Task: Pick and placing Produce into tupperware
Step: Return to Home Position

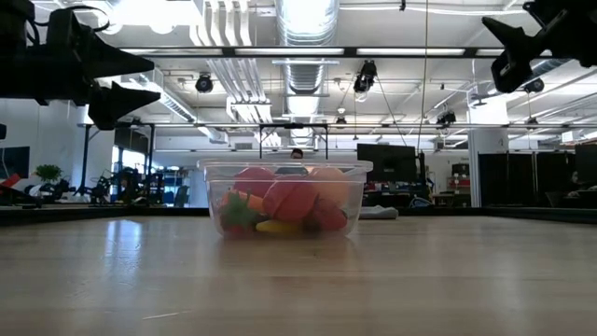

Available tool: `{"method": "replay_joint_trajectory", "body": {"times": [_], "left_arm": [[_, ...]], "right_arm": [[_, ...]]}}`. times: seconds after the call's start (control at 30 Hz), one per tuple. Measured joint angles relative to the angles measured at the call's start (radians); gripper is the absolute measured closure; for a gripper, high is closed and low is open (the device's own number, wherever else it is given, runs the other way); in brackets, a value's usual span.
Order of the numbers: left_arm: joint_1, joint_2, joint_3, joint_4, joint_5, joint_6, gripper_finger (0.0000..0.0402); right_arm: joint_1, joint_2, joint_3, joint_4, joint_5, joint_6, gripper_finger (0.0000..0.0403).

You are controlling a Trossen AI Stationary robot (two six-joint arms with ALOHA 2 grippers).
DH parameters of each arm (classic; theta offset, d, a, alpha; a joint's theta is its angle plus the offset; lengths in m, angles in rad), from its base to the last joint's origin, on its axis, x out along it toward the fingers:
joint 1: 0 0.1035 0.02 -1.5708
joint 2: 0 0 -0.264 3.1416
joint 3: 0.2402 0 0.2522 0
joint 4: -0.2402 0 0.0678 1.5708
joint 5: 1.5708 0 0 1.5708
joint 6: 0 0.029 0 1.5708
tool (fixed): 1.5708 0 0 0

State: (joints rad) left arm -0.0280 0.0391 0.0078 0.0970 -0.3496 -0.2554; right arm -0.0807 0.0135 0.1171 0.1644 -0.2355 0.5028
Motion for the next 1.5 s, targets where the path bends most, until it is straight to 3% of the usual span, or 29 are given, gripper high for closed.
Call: {"method": "replay_joint_trajectory", "body": {"times": [0.2, 0.47, 0.7, 0.97, 1.5], "left_arm": [[0.000, -0.001, -0.001, -0.001, 0.000, 0.000, 0.0089], [0.000, 0.000, -0.002, -0.001, 0.000, 0.000, 0.0089], [0.000, -0.001, -0.002, -0.001, 0.001, 0.000, 0.0089], [0.000, 0.000, -0.003, -0.001, 0.001, 0.000, 0.0089], [0.000, 0.000, -0.003, -0.001, 0.001, 0.000, 0.0089]], "right_arm": [[0.000, -0.001, -0.103, 0.120, -0.005, -0.033, 0.0204], [0.000, -0.008, -0.108, 0.066, -0.114, -0.136, 0.0204], [-0.001, 0.004, -0.108, -0.076, -0.075, -0.235, 0.0204], [-0.001, 0.027, -0.108, -0.110, -0.077, -0.242, 0.0204], [-0.001, 0.035, -0.108, -0.109, -0.077, -0.102, 0.0204]]}}
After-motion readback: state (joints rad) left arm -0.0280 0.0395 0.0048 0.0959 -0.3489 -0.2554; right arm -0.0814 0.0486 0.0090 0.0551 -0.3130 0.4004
